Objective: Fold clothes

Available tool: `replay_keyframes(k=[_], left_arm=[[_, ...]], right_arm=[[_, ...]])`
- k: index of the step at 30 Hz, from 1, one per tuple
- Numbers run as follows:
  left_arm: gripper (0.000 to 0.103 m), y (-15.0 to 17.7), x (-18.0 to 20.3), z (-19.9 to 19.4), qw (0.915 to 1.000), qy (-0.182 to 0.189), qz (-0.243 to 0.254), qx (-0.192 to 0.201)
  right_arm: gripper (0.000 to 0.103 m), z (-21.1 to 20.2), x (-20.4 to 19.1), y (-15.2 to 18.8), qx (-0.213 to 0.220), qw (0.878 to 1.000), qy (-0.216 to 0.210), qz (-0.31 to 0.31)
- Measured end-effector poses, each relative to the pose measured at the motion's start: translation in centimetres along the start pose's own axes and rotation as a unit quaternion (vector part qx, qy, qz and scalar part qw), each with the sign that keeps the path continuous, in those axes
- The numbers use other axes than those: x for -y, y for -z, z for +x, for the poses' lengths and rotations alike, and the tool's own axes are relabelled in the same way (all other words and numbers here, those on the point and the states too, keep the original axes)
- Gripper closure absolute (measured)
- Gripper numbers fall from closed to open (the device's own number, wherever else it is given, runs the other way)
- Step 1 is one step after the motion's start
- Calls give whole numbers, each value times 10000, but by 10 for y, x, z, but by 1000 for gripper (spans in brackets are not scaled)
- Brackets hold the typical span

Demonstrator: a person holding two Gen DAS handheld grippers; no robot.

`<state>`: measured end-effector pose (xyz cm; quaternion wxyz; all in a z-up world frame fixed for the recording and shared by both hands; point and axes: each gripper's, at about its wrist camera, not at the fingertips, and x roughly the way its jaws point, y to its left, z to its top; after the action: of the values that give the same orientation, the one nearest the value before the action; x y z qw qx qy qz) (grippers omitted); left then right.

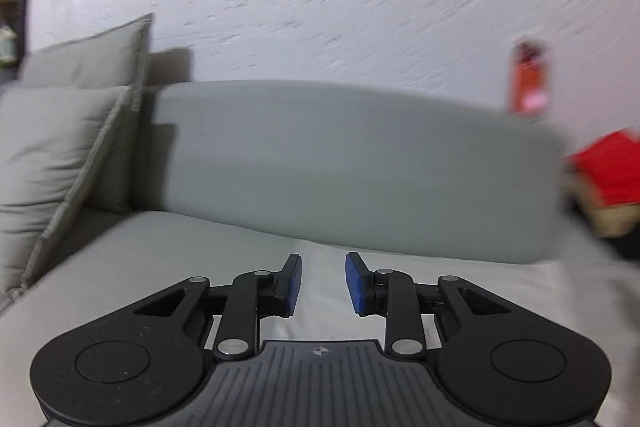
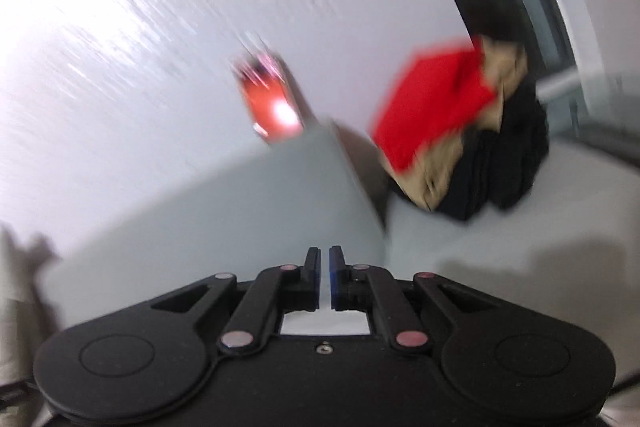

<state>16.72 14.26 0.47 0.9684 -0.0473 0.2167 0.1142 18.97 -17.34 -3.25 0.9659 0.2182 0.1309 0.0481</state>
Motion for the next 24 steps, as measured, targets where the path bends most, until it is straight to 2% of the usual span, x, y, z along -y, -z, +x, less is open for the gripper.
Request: replay_keyframes(k=[1, 5, 6, 8, 9, 13, 16, 19, 20, 22, 23, 24], left_arm=[[74, -2, -5, -21, 9998, 162, 33, 55], [74, -9, -27, -90, 9986, 403, 18, 329], [68, -9, -33, -102, 9984, 463, -58, 321], [65, -3, -39, -116, 9990, 396, -160, 90], [65, 6, -39, -115, 9994, 309, -116, -103], [64, 63, -24, -99, 9937, 61, 182, -1101], [65, 114, 2, -75, 9848, -39, 550, -1647], [64, 158, 29, -59, 9733, 11, 1119, -2004], [64, 170, 36, -56, 9681, -5, 1344, -2115], [64, 179, 49, -64, 9636, -157, 1864, -1911], [64, 178, 53, -69, 9585, -146, 2091, -1932], [65, 177, 53, -76, 9568, -85, 2136, -1969]], right_arm=[[97, -13, -2, -11, 7, 9999, -135, -29], [97, -64, -11, -53, 33, 9976, -676, -146], [97, -77, -13, -63, 40, 9965, -810, -175], [91, -103, -18, -84, 53, 9939, -1080, -233], [81, -116, -18, -86, -33, 9931, -1143, -265], [65, -123, -6, -35, -871, 9919, -765, -524], [65, -105, 10, 24, -1724, 9821, -462, -604], [67, -85, 23, 86, -2490, 9649, -230, -798], [70, -78, 28, 101, -2715, 9583, -145, -878], [72, -80, 29, 110, -2993, 9483, -86, -1054], [72, -83, 29, 111, -3103, 9437, -74, -1145], [72, -86, 29, 112, -3213, 9389, -63, -1235]])
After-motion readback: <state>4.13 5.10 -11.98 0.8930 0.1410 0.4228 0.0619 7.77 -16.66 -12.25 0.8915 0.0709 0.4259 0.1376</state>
